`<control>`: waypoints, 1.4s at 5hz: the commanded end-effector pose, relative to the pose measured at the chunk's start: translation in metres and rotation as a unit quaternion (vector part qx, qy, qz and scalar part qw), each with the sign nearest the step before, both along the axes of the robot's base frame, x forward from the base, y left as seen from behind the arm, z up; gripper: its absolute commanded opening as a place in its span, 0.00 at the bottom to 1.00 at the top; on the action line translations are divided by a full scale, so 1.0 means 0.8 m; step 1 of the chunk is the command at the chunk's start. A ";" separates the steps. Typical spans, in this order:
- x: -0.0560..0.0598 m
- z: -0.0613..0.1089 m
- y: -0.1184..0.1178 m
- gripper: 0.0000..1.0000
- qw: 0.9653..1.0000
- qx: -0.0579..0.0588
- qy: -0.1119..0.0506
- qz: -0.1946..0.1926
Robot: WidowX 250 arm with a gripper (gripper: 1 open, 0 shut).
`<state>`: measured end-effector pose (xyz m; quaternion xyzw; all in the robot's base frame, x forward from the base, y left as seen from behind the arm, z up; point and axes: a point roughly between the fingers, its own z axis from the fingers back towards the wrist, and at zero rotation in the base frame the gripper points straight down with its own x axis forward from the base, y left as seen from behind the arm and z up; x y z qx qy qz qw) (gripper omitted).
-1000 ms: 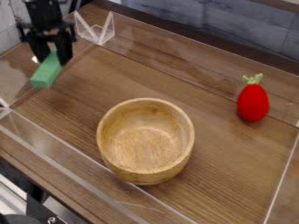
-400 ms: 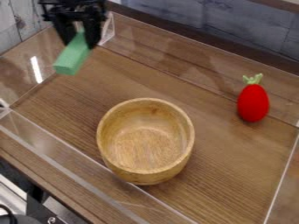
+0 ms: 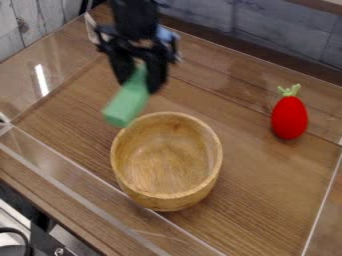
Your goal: Put the green stick in the brown bowl
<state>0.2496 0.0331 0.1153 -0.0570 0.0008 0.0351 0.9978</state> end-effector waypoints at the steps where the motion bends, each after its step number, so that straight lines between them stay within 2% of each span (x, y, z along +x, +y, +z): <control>1: -0.012 -0.005 -0.035 0.00 1.000 0.015 -0.016 -0.011; 2: -0.027 -0.027 -0.056 0.00 1.000 0.021 -0.008 -0.005; 3: -0.039 -0.044 -0.061 0.00 1.000 0.028 -0.004 0.001; 7: -0.043 -0.071 -0.064 0.00 0.998 0.063 -0.007 0.018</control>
